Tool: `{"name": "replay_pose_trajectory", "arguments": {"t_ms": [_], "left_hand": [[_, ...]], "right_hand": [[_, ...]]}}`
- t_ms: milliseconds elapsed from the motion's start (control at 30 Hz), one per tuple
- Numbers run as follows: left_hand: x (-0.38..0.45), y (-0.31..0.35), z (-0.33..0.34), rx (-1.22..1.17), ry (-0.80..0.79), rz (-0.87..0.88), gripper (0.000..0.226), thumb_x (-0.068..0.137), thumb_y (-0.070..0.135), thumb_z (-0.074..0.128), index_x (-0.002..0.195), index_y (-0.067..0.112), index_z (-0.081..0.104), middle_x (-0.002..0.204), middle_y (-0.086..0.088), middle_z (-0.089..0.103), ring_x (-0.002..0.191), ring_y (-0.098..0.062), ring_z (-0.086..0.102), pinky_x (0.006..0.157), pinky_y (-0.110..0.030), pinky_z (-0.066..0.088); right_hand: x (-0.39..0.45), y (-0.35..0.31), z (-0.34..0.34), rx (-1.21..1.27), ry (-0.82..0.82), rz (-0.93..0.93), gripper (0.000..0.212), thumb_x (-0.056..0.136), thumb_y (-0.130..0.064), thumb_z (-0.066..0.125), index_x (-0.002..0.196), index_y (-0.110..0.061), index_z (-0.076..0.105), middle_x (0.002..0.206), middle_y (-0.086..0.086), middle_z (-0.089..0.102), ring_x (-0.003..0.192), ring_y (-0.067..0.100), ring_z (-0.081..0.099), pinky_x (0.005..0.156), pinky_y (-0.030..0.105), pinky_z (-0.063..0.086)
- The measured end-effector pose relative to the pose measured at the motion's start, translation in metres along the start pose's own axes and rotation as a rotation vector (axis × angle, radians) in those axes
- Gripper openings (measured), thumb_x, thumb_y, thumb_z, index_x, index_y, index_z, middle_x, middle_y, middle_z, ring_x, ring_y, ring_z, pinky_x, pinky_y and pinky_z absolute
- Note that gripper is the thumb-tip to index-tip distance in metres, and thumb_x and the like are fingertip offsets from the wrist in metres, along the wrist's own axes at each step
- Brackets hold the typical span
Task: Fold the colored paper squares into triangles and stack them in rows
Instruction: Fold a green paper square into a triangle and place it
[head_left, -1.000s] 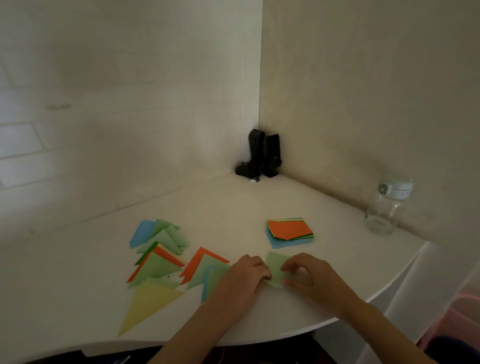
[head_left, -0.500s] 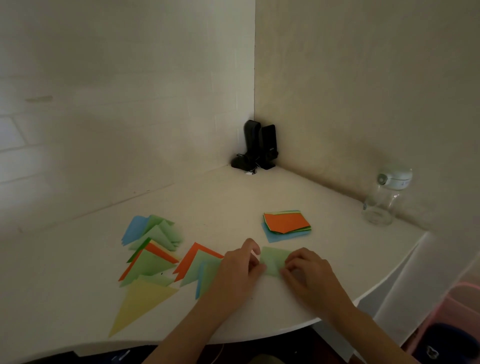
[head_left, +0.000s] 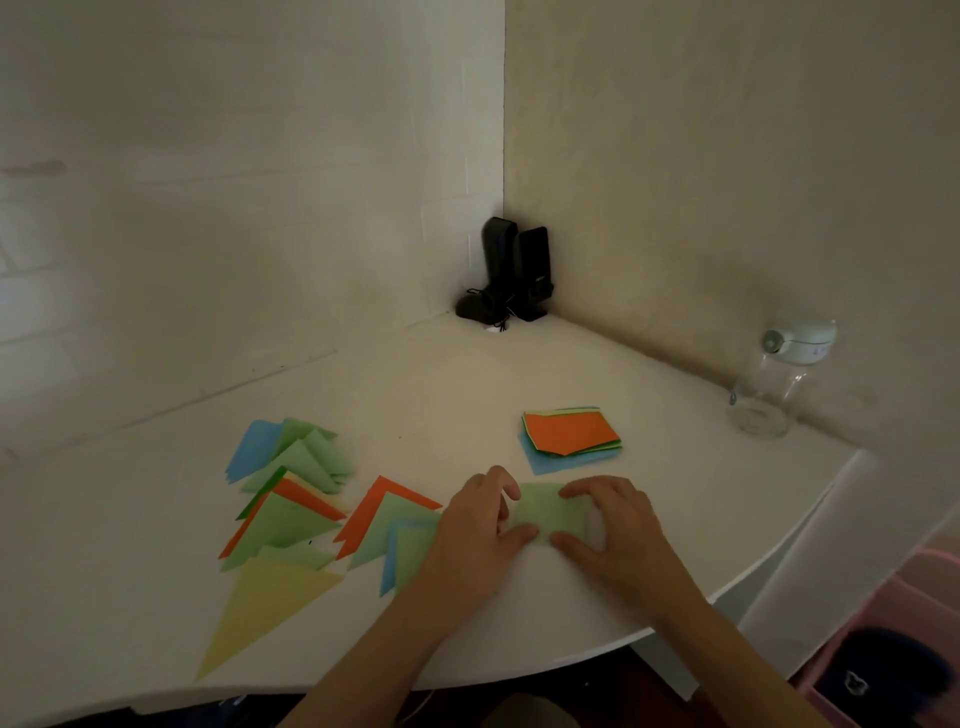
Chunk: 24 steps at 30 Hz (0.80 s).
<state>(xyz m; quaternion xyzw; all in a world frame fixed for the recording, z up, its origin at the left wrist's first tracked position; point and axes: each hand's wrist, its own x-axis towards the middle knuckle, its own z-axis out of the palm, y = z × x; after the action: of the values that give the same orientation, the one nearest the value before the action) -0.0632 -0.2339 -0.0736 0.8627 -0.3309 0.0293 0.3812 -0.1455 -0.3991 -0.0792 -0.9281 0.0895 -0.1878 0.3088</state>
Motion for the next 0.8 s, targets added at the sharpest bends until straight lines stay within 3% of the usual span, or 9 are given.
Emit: {"name": "replay_pose_trajectory", "arguments": {"t_ms": [100,233,300,367,467,533,600,700,800], "left_hand": [[-0.001,0.0,-0.002,-0.021,-0.016,0.031,0.018,0.076,0.018,0.072,0.084,0.021,0.057,0.078,0.008,0.048,0.063,-0.003,0.044,0.062,-0.012,0.036],[0.004,0.006,-0.009,0.046,-0.098,0.082,0.013,0.083,0.006,0.061,0.087,0.016,0.068,0.086,0.0,0.052,0.073,-0.008,0.05,0.068,-0.018,0.039],[0.009,0.007,-0.013,0.152,-0.151,0.113,0.027,0.085,-0.001,0.052,0.093,0.018,0.069,0.094,-0.004,0.054,0.086,-0.018,0.052,0.075,-0.028,0.042],[0.01,0.009,-0.015,0.308,-0.162,0.138,0.032,0.089,0.002,0.047,0.103,0.022,0.067,0.104,-0.002,0.056,0.097,-0.02,0.047,0.076,-0.027,0.038],[0.0,0.017,-0.017,0.445,-0.131,0.19,0.032,0.096,0.027,0.037,0.11,0.022,0.064,0.111,0.002,0.058,0.099,-0.019,0.042,0.083,-0.03,0.039],[-0.01,0.022,-0.015,0.56,-0.17,0.209,0.054,0.088,0.053,0.022,0.109,0.02,0.06,0.114,0.005,0.057,0.1,-0.019,0.042,0.083,-0.034,0.038],[-0.019,0.026,-0.013,0.585,-0.184,0.194,0.059,0.082,0.065,0.024,0.108,0.021,0.053,0.113,0.006,0.056,0.102,-0.018,0.043,0.084,-0.036,0.034],[-0.026,0.025,-0.009,0.542,-0.154,0.18,0.053,0.083,0.053,0.024,0.114,0.02,0.051,0.113,0.003,0.057,0.108,-0.018,0.043,0.085,-0.034,0.032],[-0.027,0.018,-0.01,0.357,-0.09,0.154,0.029,0.089,0.023,0.041,0.111,0.012,0.058,0.106,-0.005,0.06,0.105,-0.02,0.048,0.087,-0.034,0.038]], "right_hand": [[0.003,0.002,-0.012,0.077,-0.13,0.025,0.049,0.07,-0.031,0.075,0.111,-0.034,0.048,0.108,-0.016,0.044,0.102,0.01,0.044,0.092,0.023,0.034],[0.013,-0.003,-0.023,0.052,-0.256,0.046,0.042,0.082,-0.015,0.068,0.12,-0.025,0.055,0.114,-0.008,0.051,0.11,0.012,0.05,0.083,0.0,0.03],[0.016,-0.009,-0.027,-0.015,-0.298,0.045,0.038,0.089,-0.004,0.052,0.125,-0.016,0.055,0.122,0.001,0.054,0.114,0.015,0.05,0.085,0.003,0.03],[0.017,-0.013,-0.028,-0.095,-0.299,0.019,0.041,0.09,0.001,0.044,0.126,-0.016,0.055,0.126,0.006,0.056,0.116,0.019,0.051,0.091,0.013,0.031],[0.009,-0.021,-0.03,-0.178,-0.268,0.0,0.035,0.086,-0.005,0.051,0.117,-0.018,0.064,0.115,0.007,0.064,0.106,0.021,0.057,0.092,0.022,0.038],[0.001,-0.026,-0.03,-0.156,-0.201,-0.011,0.025,0.083,-0.01,0.059,0.102,-0.019,0.072,0.101,0.003,0.069,0.094,0.018,0.06,0.085,0.023,0.042],[-0.008,-0.03,-0.028,-0.106,-0.132,-0.046,0.017,0.078,-0.021,0.062,0.089,-0.022,0.075,0.085,-0.003,0.068,0.08,0.012,0.059,0.078,0.024,0.044],[-0.014,-0.031,-0.025,-0.069,-0.095,-0.127,0.018,0.073,-0.033,0.058,0.081,-0.028,0.073,0.074,-0.017,0.054,0.073,0.005,0.053,0.073,0.026,0.046],[-0.011,-0.028,-0.022,-0.164,-0.106,-0.153,0.011,0.08,-0.036,0.065,0.089,-0.035,0.071,0.084,-0.019,0.044,0.084,0.004,0.047,0.079,0.026,0.041]]}}
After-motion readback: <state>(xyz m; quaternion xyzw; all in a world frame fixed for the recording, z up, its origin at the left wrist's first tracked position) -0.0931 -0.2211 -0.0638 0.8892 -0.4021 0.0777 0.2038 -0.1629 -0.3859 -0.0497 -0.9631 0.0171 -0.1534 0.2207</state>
